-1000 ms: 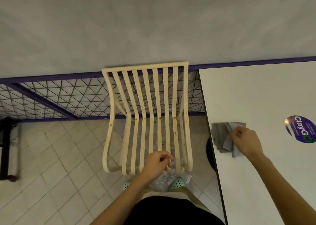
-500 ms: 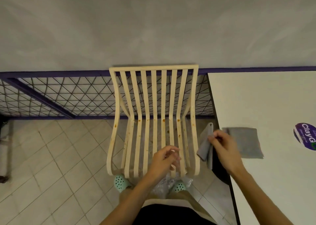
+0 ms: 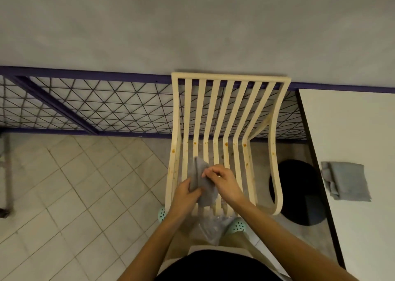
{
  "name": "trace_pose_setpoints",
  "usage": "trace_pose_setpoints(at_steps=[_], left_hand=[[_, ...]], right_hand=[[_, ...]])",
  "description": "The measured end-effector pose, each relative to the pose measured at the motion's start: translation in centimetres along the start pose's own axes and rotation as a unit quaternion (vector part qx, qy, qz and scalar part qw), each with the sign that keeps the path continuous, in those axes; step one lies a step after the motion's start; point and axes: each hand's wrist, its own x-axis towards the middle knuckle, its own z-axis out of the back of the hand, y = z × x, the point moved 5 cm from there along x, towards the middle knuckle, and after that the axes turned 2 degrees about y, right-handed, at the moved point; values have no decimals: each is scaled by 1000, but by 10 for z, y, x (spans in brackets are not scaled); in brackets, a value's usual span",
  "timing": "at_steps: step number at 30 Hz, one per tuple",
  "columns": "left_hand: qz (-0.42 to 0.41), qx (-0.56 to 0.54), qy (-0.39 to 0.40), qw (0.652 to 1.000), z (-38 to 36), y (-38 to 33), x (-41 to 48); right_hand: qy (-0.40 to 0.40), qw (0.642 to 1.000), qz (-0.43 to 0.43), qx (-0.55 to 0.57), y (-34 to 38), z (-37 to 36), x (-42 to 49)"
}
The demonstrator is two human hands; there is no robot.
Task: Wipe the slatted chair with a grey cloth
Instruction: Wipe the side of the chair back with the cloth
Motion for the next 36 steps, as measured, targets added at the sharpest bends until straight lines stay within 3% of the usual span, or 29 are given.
trace_pose_setpoints(at_steps=[5,8,12,16,19,21,23,25,30,36], left_hand=[[20,-22,-40,999,48,13,18],[26,-55,-46,997,50,20,33],[66,-117,-45,990,28,35,42],[4,-19,-35,999,14,68,67],[-96,108,-153,978,34,93,90],[-151,148,-283,936,54,108,93],[-174,179,-374,893,72,133,98],[-160,204,-411,874,83,163,102],[-51,161,-348,922,83,216,131],[-80,172,-325,927,84,236,134]], right_hand=[[-4,996,-20,-88,-9,-42,21],[35,996,-39,-67,-32,-55,26],[9,998,-53,-44,-66,-49,31],[18,995,9,-94,-108,-26,58],[19,997,16,-75,-152,-12,83],[14,998,27,-55,-181,-8,97],[10,999,33,-24,-205,-6,110],[8,999,43,-1,-223,-10,113],[21,994,87,57,-238,-35,104],[46,989,135,49,-245,-69,58]])
